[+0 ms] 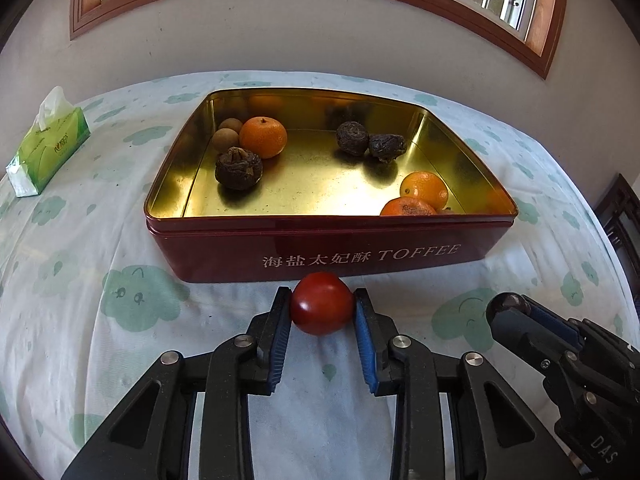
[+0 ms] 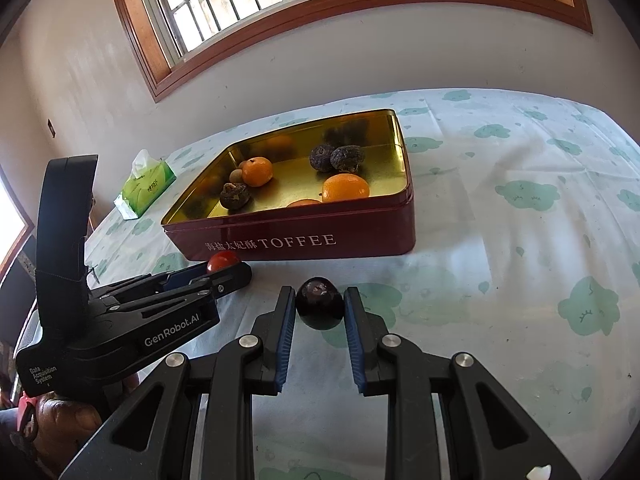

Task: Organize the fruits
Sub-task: 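Lift the tomato and dark purple fruit and carry them over the tin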

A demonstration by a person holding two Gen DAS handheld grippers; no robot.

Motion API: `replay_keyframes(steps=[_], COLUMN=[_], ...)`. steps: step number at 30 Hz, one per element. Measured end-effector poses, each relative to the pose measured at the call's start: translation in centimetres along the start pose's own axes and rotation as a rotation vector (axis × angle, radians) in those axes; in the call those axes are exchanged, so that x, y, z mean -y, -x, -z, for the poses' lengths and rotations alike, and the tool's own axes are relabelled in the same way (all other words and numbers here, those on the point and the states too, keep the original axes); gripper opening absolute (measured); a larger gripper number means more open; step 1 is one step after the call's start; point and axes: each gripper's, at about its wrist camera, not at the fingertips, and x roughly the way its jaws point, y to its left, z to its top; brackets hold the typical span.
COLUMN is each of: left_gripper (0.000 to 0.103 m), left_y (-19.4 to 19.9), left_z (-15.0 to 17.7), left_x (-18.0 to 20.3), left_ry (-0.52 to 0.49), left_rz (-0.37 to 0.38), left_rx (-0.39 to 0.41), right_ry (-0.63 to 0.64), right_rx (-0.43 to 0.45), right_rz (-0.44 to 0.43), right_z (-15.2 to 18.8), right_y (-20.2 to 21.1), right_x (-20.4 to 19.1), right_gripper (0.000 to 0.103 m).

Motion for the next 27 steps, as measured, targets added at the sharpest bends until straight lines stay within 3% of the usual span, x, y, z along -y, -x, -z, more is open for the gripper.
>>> replay_keyframes(steps=[14, 27], left_gripper=[0.031, 0.032], left_y=[7.1, 10.9], left_z=[0.1, 1.3], left_x=[-0.6, -0.9], left_ry=[-0.043, -0.052], left_rz=[-0.130, -0.163], left_rx=[0.207, 0.278], right_ry=[0.030, 0.064], right_rx=[0.120, 0.170], right_rz=[0.017, 0.023], right_z=[-0.8, -0.3], right_y=[3.9, 6.7], right_x=[-2.4, -5.2], right_gripper=[0.023, 0.023])
